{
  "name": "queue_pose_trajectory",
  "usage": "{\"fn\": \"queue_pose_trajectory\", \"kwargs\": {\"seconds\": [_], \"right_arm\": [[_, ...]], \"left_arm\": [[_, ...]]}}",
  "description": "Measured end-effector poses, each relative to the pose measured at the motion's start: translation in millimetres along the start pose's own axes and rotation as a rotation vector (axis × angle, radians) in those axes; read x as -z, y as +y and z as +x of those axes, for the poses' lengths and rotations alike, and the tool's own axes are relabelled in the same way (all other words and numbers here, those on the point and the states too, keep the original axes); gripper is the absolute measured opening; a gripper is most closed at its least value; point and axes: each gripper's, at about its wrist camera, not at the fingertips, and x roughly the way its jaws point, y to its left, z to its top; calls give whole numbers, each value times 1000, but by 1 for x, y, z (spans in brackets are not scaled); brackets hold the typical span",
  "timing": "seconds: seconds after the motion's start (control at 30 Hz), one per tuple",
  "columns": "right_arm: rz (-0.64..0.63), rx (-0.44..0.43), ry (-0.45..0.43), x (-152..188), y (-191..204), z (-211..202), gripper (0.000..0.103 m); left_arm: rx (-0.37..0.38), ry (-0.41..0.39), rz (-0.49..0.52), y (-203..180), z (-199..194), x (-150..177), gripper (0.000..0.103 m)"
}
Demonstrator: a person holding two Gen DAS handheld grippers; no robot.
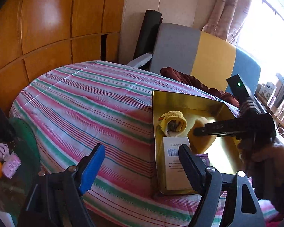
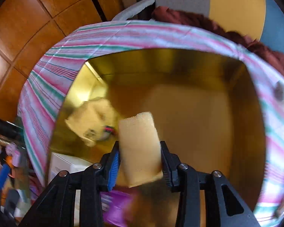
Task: Organize objects
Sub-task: 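Drop the yellow cap into the tray with the left gripper while the right gripper drops the sponge there, then move both tools back toward the remaining items on the table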
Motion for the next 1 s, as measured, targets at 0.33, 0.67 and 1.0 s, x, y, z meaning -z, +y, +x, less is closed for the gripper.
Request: {"fn": "queue_pose_trajectory", "kwargs": {"seconds": [0.33,0.67,1.0], "right_arm": [[46,-196,-55,17,2,-22,68],[-41,-52,-183,43,-35,-86,68],[67,76,-322,72,-125,-158,68]], "left_arm": [[-13,-19,7,0,-3,2,83],[-18,-45,63,-22,-15,0,86],[39,-39,158,-65,-20,1,87]]}}
